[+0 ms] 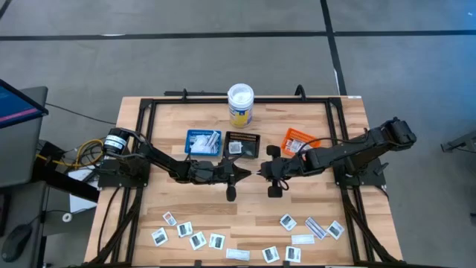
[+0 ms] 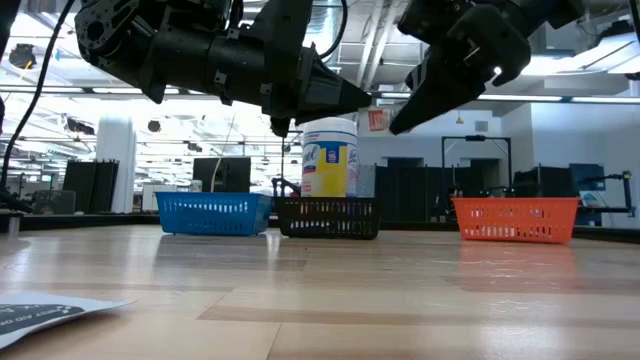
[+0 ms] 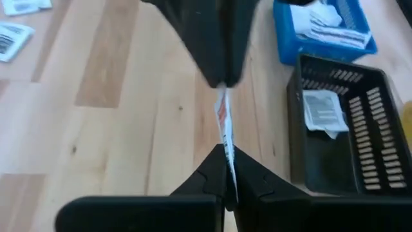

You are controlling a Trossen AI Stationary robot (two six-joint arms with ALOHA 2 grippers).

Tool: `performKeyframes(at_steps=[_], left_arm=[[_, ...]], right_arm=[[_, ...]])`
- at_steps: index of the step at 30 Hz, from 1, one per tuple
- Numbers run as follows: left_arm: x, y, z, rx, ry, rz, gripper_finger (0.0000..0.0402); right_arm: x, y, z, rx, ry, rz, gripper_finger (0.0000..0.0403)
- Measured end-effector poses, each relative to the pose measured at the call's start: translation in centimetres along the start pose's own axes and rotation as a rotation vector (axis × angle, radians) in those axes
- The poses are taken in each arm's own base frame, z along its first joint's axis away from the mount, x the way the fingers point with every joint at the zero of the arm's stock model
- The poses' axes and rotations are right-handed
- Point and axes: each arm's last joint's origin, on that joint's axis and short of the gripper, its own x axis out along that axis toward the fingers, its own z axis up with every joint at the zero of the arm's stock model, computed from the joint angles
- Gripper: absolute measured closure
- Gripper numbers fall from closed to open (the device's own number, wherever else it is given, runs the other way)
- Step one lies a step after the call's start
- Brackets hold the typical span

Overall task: Pick & Place First Aid Supplies
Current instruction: Put the orange ointment pack into the orange bin

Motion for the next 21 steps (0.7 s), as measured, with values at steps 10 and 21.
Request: performKeyframes(at_steps=[10,21], left_arm=[[0.0,0.0,-0.1,0.003,0.011,0.0,0.0353],[0.0,0.0,-0.2,0.006,0.018,-0.001,0.0353]], right_arm=[[-1.0,-4.1,-3.2,-0.004,0.322,-0.481,0.0401],[-2.2,-10.0,-8.3,0.294,0.656,-0.776,0.0391]])
